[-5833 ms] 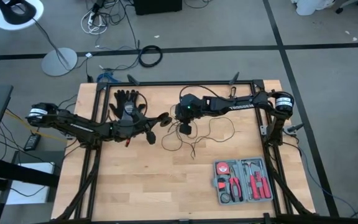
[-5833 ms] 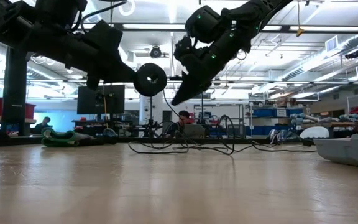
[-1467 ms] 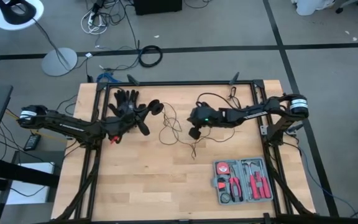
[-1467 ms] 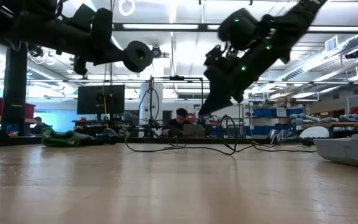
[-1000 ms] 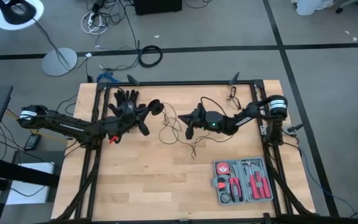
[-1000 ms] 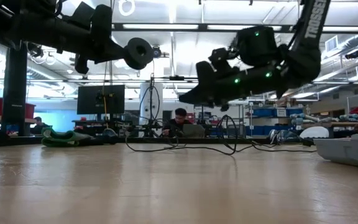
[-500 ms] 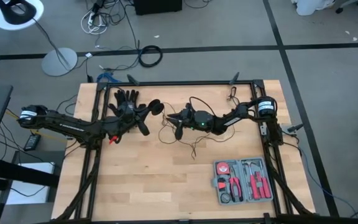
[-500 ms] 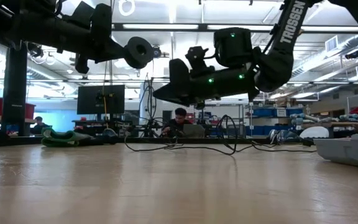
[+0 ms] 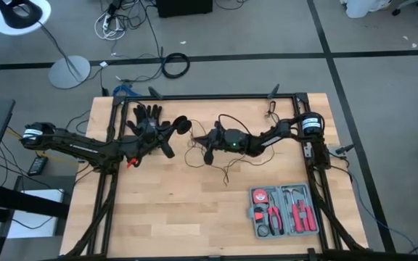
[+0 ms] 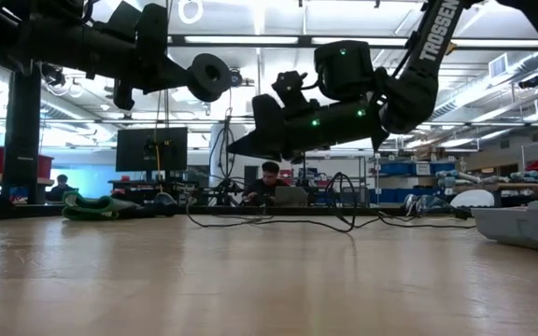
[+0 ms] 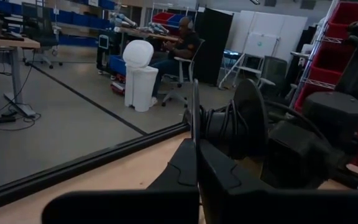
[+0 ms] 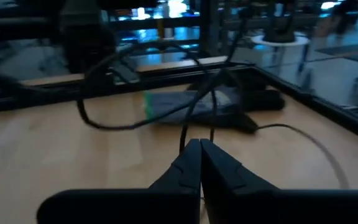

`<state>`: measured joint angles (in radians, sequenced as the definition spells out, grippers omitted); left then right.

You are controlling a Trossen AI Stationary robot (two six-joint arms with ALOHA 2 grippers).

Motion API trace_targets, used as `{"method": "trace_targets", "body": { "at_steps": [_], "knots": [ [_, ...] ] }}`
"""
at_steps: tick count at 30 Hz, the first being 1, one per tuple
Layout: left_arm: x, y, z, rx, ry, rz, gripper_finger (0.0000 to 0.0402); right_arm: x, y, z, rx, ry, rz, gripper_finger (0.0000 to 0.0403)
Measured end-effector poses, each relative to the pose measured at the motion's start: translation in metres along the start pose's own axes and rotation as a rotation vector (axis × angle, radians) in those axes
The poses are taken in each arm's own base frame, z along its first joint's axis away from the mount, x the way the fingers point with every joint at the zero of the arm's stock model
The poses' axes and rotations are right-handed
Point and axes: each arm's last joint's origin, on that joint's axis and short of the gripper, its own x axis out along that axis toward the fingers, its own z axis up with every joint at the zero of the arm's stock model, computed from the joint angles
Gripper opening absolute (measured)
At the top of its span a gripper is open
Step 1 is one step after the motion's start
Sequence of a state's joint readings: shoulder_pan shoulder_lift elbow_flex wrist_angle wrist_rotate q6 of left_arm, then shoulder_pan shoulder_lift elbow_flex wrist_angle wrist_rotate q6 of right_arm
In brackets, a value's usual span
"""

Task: Coil cords
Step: Coil the black wire

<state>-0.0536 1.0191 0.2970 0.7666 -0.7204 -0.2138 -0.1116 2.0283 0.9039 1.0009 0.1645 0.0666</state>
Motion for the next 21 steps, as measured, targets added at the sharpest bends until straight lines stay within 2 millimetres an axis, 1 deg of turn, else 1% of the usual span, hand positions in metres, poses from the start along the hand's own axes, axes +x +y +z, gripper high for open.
{"method": "trace_targets", "body": {
  "at_steps": [7, 16, 21],
  "knots": [
    [0.0, 0.0, 0.0, 0.001, 0.001, 0.001, 0.0, -0.004, -0.006, 0.004, 0.0, 0.003, -0.088, 0.0015],
    [0.0, 0.001, -0.003, 0.019, 0.021, 0.005, 0.0, -0.009, -0.003, 0.024, 0.018, -0.044, -0.078, 0.0002],
    [0.0, 0.001, -0.003, 0.019, 0.021, 0.005, 0.0, -0.01, 0.0, 0.024, 0.055, -0.04, -0.069, 0.0011]
  ]
}}
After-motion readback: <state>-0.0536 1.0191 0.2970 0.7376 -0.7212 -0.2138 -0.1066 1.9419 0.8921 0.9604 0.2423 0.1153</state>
